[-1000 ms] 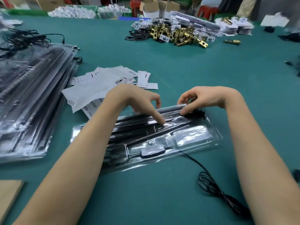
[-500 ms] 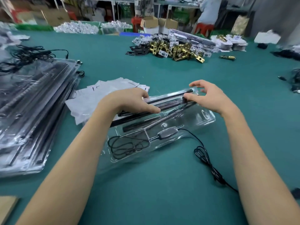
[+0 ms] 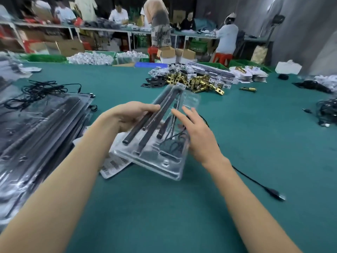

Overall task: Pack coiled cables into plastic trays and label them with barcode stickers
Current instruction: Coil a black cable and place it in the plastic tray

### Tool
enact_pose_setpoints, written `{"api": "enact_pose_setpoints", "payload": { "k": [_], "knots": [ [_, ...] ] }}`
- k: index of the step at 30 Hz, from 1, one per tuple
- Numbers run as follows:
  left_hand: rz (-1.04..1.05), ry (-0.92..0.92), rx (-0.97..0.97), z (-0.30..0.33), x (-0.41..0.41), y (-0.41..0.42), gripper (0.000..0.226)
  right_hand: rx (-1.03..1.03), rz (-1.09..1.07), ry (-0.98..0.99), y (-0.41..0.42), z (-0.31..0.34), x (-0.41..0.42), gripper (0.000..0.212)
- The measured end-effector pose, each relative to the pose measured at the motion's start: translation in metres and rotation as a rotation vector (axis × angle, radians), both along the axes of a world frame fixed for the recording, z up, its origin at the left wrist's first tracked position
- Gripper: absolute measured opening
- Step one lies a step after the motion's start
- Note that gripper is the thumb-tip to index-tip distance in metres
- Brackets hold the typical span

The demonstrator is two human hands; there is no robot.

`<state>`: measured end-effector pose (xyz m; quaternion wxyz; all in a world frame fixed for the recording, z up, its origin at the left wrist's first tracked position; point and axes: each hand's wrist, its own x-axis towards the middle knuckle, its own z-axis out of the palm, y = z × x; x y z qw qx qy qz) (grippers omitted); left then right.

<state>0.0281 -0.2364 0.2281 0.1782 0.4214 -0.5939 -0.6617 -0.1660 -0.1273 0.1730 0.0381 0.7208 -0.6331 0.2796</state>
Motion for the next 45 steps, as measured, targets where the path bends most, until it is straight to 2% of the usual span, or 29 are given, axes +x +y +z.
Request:
{"api": "enact_pose_setpoints", "payload": {
  "k": [2, 4, 6, 8, 10, 12, 15, 18, 20, 21, 22, 24, 25, 27, 28, 32, 35, 37, 40, 43, 45],
  "knots": [
    [-0.036, 0.191, 0.042, -0.003, 0.003, 0.005, 0.038, -0.101, 0.059, -0.332, -0.009, -0.014, -0.002, 0.062],
    [0.019, 0.325, 0.071, -0.011, 0.004, 0.005, 0.045, -0.070, 0.064, -0.758, -0.016, -0.023, 0.008, 0.042],
    [0.205, 0.292, -0.019, -0.023, 0.002, 0.000, 0.038, -0.115, -0.015, -1.125, -0.025, -0.020, 0.016, 0.023],
    [0.378, 0.205, -0.150, -0.038, 0.001, -0.003, 0.028, -0.152, 0.030, -1.483, -0.033, -0.015, 0.010, 0.023],
    [0.469, 0.153, -0.253, -0.055, 0.001, -0.005, 0.030, -0.114, 0.149, -1.760, -0.033, -0.008, -0.004, 0.021],
    [0.516, 0.117, -0.343, -0.064, -0.003, -0.001, 0.041, -0.056, 0.217, -1.892, -0.029, -0.006, -0.017, 0.021],
    [0.562, 0.136, -0.434, -0.062, -0.014, 0.011, 0.056, -0.042, 0.179, -1.953, -0.024, -0.004, -0.026, 0.020],
    [0.466, 0.071, -0.405, -0.053, -0.026, 0.024, 0.077, -0.086, 0.148, -2.043, -0.022, 0.005, -0.030, 0.018],
    [0.305, 0.042, -0.317, -0.049, -0.033, 0.032, 0.082, -0.092, 0.166, -2.056, -0.021, 0.012, -0.033, 0.019],
    [0.200, 0.020, -0.313, -0.048, -0.037, 0.037, 0.075, -0.088, 0.168, -2.055, -0.020, 0.015, -0.033, 0.022],
    [0.085, 0.013, -0.335, -0.049, -0.041, 0.042, 0.060, -0.074, 0.166, -2.061, -0.019, 0.016, -0.034, 0.026],
    [-0.129, 0.116, -0.339, -0.048, -0.045, 0.054, 0.026, -0.034, 0.150, -2.074, -0.017, 0.018, -0.036, 0.028],
    [-0.208, 0.197, -0.273, -0.046, -0.045, 0.059, 0.015, -0.017, 0.120, -2.067, -0.017, 0.016, -0.038, 0.028],
    [-0.319, 0.310, -0.061, -0.040, -0.039, 0.065, 0.016, 0.013, 0.014, -2.028, -0.016, 0.009, -0.045, 0.033],
    [-0.347, 0.308, 0.017, -0.036, -0.036, 0.067, 0.018, 0.033, -0.039, -2.005, -0.015, 0.004, -0.049, 0.037],
    [-0.211, 0.155, 0.047, -0.031, -0.017, 0.061, 0.006, 0.189, -0.150, -1.994, -0.009, -0.018, -0.061, 0.042],
    [-0.210, -0.129, -0.129, -0.037, -0.008, 0.056, 0.014, 0.260, -0.228, -2.001, -0.006, -0.028, -0.065, 0.041],
    [-0.246, -0.253, -0.259, -0.042, -0.011, 0.058, 0.014, 0.304, -0.273, -1.961, -0.004, -0.028, -0.068, 0.040],
    [-0.204, -0.255, -0.315, -0.050, -0.017, 0.058, 0.015, 0.561, -0.330, -1.706, 0.005, -0.022, -0.076, 0.048],
    [-0.187, -0.186, -0.245, -0.055, -0.017, 0.056, 0.020, 0.841, -0.352, -1.235, 0.019, -0.009, -0.088, 0.060],
    [-0.136, -0.074, -0.152, -0.058, -0.017, 0.054, 0.020, 0.936, -0.267, -0.910, 0.024, 0.005, -0.085, 0.060]
  ]
}}
